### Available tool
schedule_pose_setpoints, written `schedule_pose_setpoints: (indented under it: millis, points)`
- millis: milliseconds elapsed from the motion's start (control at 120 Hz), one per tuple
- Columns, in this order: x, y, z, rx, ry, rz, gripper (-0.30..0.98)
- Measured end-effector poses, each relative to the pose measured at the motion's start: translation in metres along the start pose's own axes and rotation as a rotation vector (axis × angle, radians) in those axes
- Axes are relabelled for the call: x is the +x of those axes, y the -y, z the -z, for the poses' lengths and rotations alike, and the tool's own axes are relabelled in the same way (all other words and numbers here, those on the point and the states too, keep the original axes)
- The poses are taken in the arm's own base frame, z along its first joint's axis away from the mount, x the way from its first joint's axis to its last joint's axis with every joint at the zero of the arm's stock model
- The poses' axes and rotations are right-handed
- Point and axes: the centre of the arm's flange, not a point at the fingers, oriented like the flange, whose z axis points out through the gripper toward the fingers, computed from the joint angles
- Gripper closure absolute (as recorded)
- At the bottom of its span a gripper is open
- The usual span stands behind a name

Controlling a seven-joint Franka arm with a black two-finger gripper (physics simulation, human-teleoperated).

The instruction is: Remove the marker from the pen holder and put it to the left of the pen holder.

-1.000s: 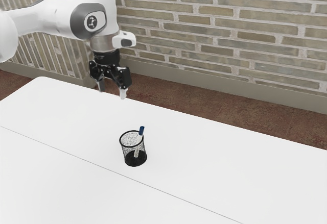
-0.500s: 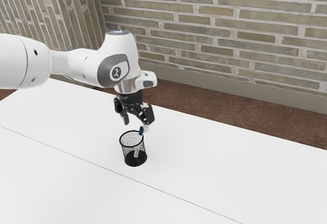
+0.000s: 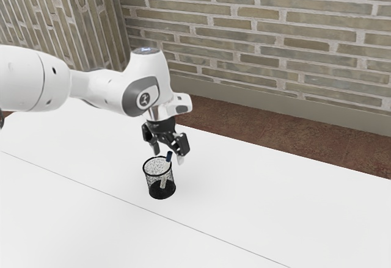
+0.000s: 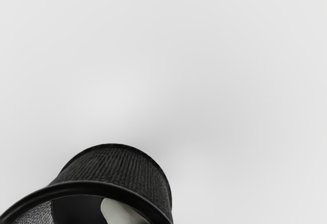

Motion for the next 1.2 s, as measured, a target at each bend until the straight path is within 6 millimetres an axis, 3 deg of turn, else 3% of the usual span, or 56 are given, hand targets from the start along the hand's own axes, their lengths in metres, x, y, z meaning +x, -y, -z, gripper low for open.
schedule_pose_setpoints:
  millis: [58,225,417,708,800,1050,1117,1200]
  points:
    - [0.000,0.000,-0.002,0.000,-0.001,0.001,0.03]
    - [0.001,0.001,0.001,0.031,-0.011,-0.024,0.35]
    - [0.002,0.001,0.003,0.043,-0.017,-0.035,0.60]
    - [-0.009,0.004,0.007,0.058,-0.015,-0.026,0.75]
    - [-0.024,0.005,0.027,0.062,-0.037,-0.021,0.76]
    - [-0.050,0.014,0.127,0.143,-0.177,-0.037,0.77]
    - [-0.054,0.016,0.135,0.160,-0.172,-0.040,0.77]
    - [-0.055,0.024,0.124,0.174,-0.128,-0.048,0.78]
